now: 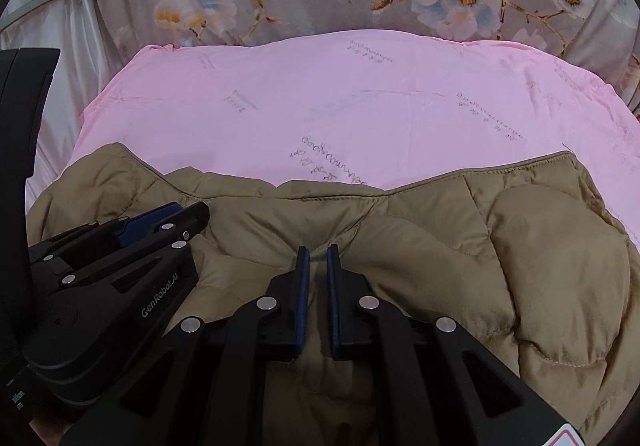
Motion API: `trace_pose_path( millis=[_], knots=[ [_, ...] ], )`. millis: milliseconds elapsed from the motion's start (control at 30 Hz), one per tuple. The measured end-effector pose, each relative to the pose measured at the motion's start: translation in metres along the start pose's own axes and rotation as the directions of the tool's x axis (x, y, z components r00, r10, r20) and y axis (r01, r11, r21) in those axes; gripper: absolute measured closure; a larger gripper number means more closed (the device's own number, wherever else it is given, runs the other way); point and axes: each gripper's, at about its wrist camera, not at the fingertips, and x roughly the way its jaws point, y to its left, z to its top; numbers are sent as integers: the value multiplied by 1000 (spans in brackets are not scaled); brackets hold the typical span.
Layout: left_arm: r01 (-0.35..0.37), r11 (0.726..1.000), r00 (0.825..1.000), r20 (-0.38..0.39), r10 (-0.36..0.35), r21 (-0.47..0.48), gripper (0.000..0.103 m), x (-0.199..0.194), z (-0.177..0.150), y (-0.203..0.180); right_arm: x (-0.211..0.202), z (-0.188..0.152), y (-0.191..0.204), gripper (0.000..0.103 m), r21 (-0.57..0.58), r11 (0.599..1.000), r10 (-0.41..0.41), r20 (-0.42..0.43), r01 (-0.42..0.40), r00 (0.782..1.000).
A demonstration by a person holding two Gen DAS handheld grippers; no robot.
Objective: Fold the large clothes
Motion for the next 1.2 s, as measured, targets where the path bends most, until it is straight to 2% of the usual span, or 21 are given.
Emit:
trace_pose_path(
  millis=[367, 500, 600, 633, 767, 933, 1033, 1200],
  knots=[
    [-5, 1000, 1000, -3, 5, 3, 84, 3, 1, 0, 5, -1, -4, 97, 21, 1000, 22, -1, -22, 1000],
    [10, 1000, 1000, -6, -10, -11, 83, 1, 2, 3, -4, -2, -12, 97, 57, 996, 69, 14, -70, 998],
    [35, 998, 999, 4, -34, -61, 81, -29, -6, 12, -43, -13, -16, 94, 60, 995, 82, 62, -85, 995],
    [47, 996, 999, 19, -46, -69, 78, -44, -11, 14, -56, -19, -16, 92, 48, 995, 79, 82, -83, 993],
    [65, 996, 996, 56, -62, -55, 72, -82, -37, 15, -82, -47, -8, 91, -8, 999, 45, 109, -45, 993],
    [33, 999, 997, 68, -31, -35, 69, -77, -59, 8, -72, -72, -4, 90, -26, 1000, 21, 105, -18, 994],
    [-7, 1000, 996, 86, 7, -5, 69, -72, -65, 0, -69, -74, 2, 90, -58, 998, -14, 103, 20, 995],
    [-50, 998, 993, 108, 47, 25, 69, -69, -70, -7, -67, -76, 4, 90, -65, 997, -24, 92, 30, 995]
  ],
)
